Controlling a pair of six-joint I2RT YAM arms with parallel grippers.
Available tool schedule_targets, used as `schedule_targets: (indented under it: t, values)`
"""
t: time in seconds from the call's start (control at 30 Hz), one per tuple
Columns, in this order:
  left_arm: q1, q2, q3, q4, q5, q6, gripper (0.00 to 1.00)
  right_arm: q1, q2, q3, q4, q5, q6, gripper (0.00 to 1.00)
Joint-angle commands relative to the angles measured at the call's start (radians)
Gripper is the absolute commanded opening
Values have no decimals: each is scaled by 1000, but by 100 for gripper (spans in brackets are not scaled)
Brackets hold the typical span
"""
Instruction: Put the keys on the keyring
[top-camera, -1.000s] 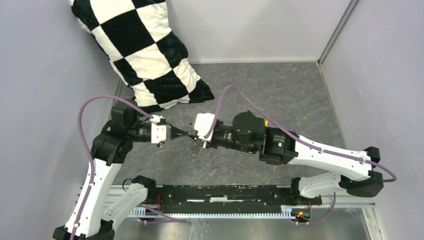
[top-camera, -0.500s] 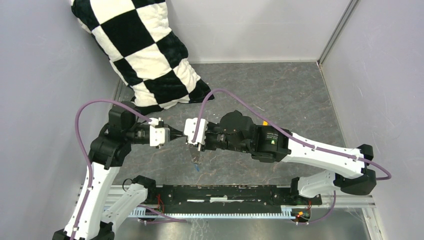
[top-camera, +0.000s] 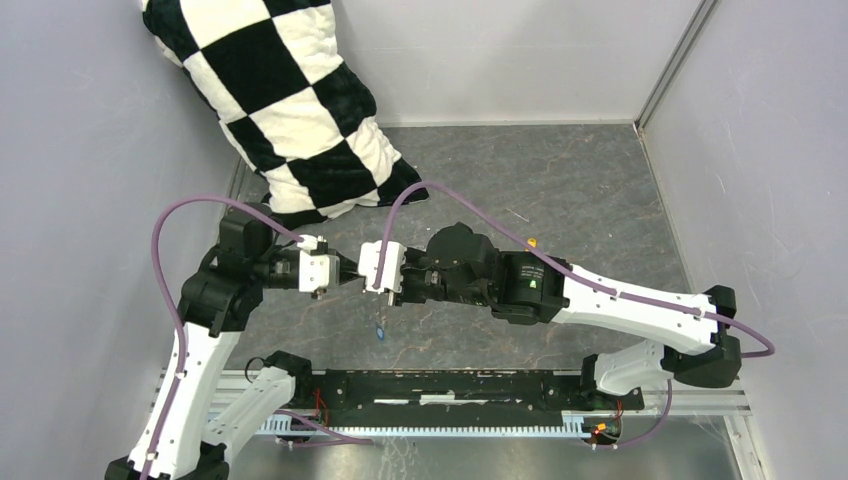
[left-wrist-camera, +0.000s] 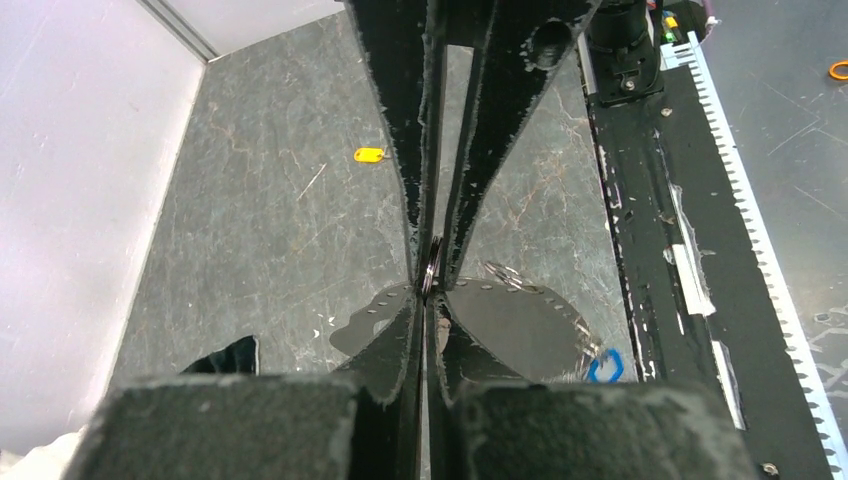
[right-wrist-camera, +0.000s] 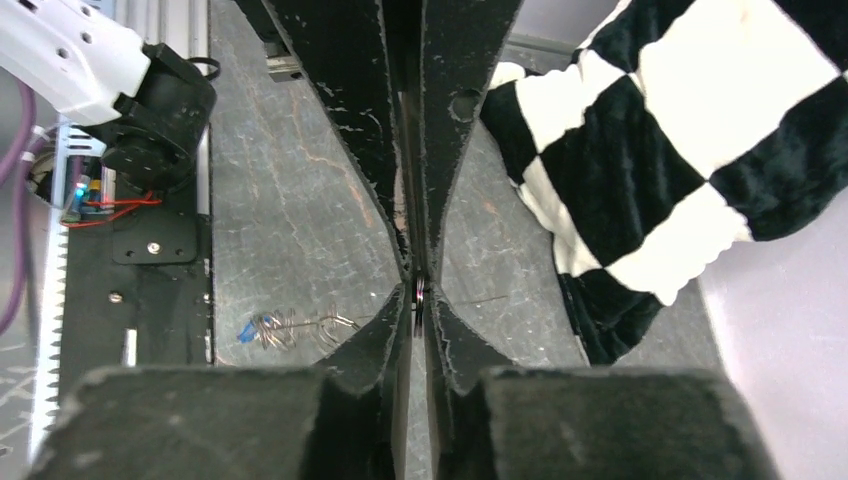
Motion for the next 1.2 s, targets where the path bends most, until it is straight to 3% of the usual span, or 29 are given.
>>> schedule_targets:
  t: [0.0,0.1,0.23,0.3,0.53,0.7,0.93,1.17]
  values:
    - [-5,-6,36,1,56,10,2,-1,8,52,31,1,-12,4]
    - [-5,-14,32,1,73,4,2,0,-12,24,82,13,-8,0]
    - [-5,-23,28,-1,102,-38,29,-1,-124,-146,295,5,18,1]
    - [-5,-22,31,1,110,-84,36,-2,-186,-242,412,-8,37,1]
    - [-5,25,55,3,211,-241,35,-20,-347,-495,750,-97,124,1]
    - [-5,32,31,138,258,-418,31,-28,-402,-612,943,-133,195,1]
    - [-5,-12,-34,455,246,-735,31,-32,-356,-642,1121,-209,277,1]
    - [-5,-46,-28,507,242,-785,32,-33,-287,-614,1154,-237,304,0]
